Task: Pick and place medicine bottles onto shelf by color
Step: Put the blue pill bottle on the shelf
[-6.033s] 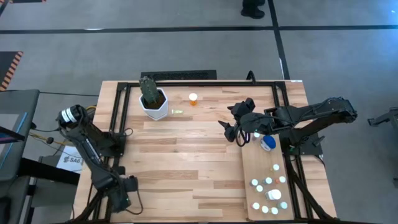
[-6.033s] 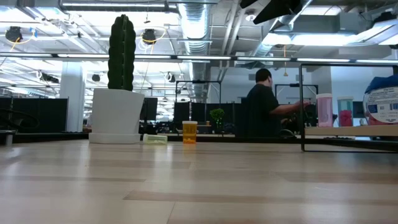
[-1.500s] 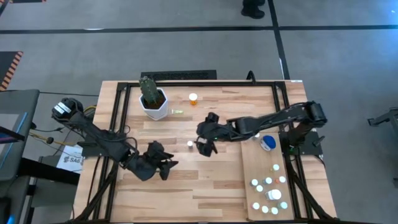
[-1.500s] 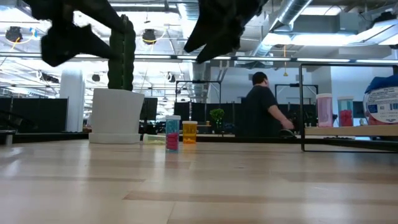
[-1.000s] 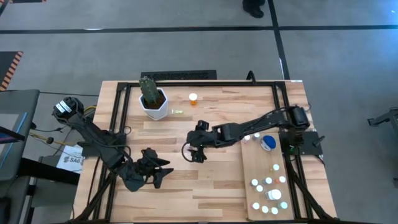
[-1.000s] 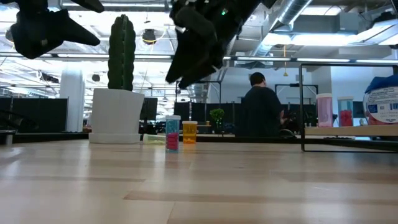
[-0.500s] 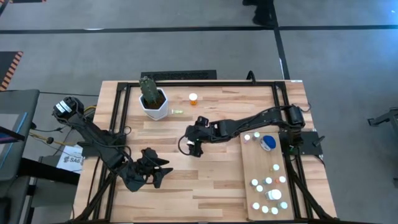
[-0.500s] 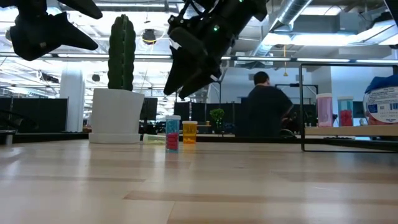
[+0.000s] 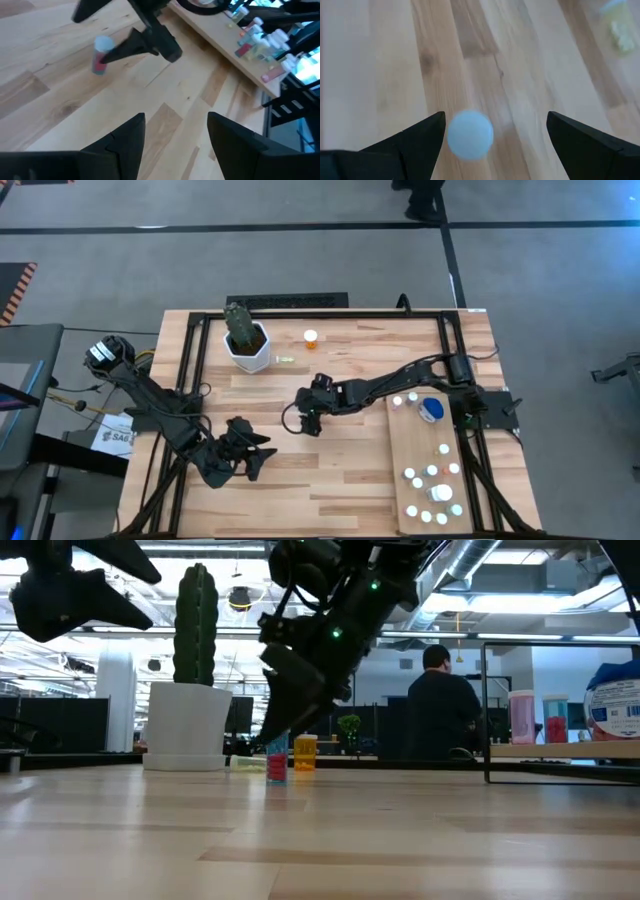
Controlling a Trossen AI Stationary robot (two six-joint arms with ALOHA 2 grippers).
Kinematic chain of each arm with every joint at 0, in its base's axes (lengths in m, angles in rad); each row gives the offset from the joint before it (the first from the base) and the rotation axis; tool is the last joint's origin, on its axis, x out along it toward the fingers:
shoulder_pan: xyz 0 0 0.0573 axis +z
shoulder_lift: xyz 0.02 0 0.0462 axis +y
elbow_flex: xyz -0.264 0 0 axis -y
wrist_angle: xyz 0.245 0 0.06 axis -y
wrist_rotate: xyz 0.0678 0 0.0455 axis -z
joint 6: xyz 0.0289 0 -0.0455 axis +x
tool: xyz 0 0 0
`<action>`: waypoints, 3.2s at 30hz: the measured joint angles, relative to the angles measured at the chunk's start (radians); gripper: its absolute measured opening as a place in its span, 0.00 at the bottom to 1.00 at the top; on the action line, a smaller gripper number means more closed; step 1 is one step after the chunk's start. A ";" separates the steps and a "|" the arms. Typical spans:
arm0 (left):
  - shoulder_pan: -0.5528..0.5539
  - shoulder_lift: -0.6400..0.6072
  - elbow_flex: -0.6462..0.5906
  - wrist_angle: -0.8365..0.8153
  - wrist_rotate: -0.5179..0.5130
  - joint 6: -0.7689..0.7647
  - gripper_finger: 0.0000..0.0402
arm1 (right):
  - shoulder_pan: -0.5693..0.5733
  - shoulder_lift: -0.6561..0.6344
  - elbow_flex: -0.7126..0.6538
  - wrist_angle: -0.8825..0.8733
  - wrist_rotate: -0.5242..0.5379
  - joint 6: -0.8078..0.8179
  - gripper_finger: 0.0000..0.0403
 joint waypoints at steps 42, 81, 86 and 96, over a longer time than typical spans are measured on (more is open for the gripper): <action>0.000 0.000 0.000 -0.030 -0.003 -0.021 0.50 | -0.042 -0.049 -0.001 -0.091 -0.216 0.016 0.32; 0.161 0.000 0.000 -0.053 -0.018 0.128 0.50 | 0.457 -0.815 -0.545 -0.638 0.154 0.765 0.34; 0.192 0.000 0.000 -0.052 0.011 0.138 0.50 | 0.498 -0.814 -0.585 -0.710 0.169 0.949 0.34; 0.209 0.000 0.000 -0.052 0.032 0.149 0.50 | 0.517 -0.814 -0.673 -0.729 0.263 1.228 0.35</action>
